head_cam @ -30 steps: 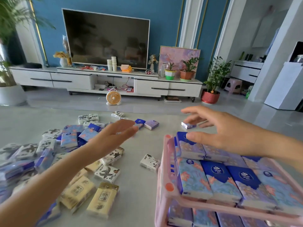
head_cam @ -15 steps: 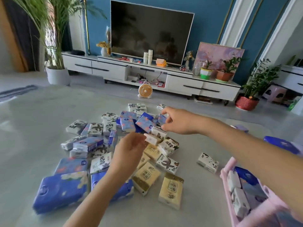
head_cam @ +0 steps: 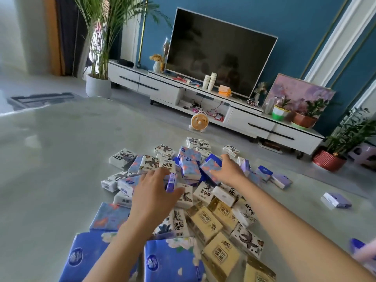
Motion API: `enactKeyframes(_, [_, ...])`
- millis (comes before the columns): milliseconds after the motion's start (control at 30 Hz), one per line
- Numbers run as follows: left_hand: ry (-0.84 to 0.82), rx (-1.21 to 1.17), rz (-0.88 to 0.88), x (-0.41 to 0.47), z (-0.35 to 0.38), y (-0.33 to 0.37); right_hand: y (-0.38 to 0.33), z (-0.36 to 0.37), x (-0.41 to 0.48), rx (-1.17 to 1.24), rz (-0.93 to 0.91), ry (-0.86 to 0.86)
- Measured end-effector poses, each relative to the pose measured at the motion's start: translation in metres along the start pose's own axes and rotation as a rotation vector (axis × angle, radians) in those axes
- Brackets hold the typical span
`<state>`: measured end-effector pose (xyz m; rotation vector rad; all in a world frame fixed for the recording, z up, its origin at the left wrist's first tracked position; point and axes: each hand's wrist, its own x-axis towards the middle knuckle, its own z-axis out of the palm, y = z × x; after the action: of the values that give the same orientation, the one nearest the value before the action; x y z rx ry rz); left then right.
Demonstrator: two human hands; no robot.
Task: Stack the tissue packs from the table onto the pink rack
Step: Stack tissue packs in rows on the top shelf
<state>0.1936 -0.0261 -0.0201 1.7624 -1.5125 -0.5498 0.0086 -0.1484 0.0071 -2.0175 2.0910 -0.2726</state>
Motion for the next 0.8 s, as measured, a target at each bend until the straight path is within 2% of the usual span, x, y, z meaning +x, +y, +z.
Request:
enactKeyframes(100, [-0.058,0.132,-0.044,0.005,0.012,0.000,0.003,0.012,0.013,-0.065,0.086,-0.092])
enactKeyframes(167, [-0.054,0.198,-0.051,0.008,0.019,-0.003,0.005,0.020,0.017,-0.099,0.096,-0.091])
enactKeyframes(267, [0.032,0.222,-0.038,0.009,0.025,-0.003,0.004,0.022,0.011,-0.175,0.051,0.038])
enactKeyframes(367, [0.156,0.117,-0.081,0.009,0.022,0.005,-0.002,0.009,-0.004,-0.045,-0.035,0.190])
enactKeyframes(433, [0.248,-0.050,-0.125,0.010,0.014,0.013,-0.009,-0.005,-0.020,0.208,-0.097,0.187])
enactKeyframes(500, [0.309,-0.328,-0.149,0.008,-0.002,0.025,-0.016,-0.021,-0.042,0.532,-0.129,0.126])
enactKeyframes(567, [0.244,-0.705,-0.186,0.003,-0.016,0.038,-0.021,-0.036,-0.072,0.883,-0.144,0.059])
enactKeyframes(633, [0.083,-1.057,-0.247,-0.007,-0.029,0.051,-0.020,-0.049,-0.102,1.143,-0.146,0.017])
enactKeyframes(700, [-0.063,-1.299,-0.279,-0.020,-0.039,0.062,-0.015,-0.060,-0.135,1.243,-0.165,0.012])
enactKeyframes(800, [-0.167,-1.379,-0.243,-0.043,-0.044,0.079,-0.004,-0.078,-0.183,1.236,-0.201,0.103])
